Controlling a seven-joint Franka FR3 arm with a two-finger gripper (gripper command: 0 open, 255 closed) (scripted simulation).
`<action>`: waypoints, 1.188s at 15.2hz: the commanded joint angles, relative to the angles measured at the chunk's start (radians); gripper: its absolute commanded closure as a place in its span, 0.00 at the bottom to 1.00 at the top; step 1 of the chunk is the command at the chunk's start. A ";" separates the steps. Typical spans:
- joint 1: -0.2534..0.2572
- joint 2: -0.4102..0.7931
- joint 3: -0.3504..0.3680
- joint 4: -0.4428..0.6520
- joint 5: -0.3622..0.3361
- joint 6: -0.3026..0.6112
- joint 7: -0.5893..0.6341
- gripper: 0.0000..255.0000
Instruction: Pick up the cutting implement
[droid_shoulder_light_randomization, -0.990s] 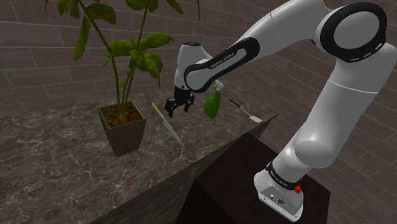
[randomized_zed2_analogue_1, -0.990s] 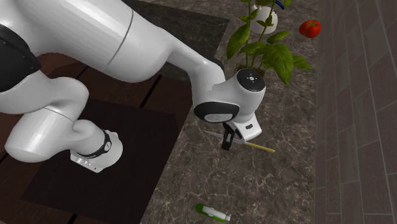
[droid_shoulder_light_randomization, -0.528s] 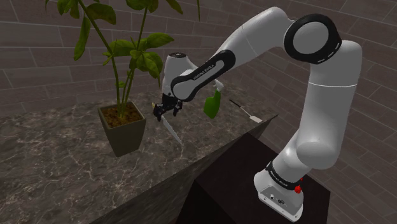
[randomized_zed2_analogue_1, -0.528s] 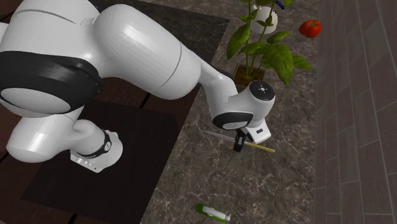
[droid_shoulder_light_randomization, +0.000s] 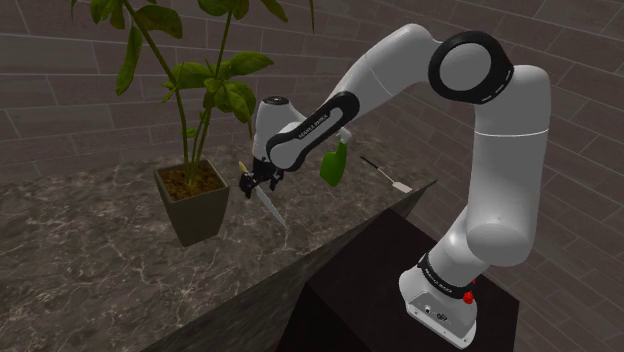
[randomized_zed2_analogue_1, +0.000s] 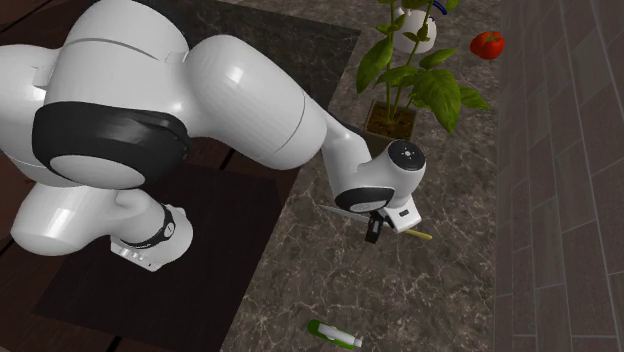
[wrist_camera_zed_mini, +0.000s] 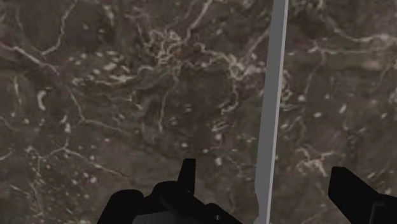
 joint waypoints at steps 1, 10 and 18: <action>0.001 0.004 -0.001 0.000 -0.001 0.004 0.001 1.00; 0.002 0.004 -0.001 0.001 -0.001 0.003 0.002 1.00; -0.015 -0.085 0.021 -0.007 0.028 -0.076 -0.019 1.00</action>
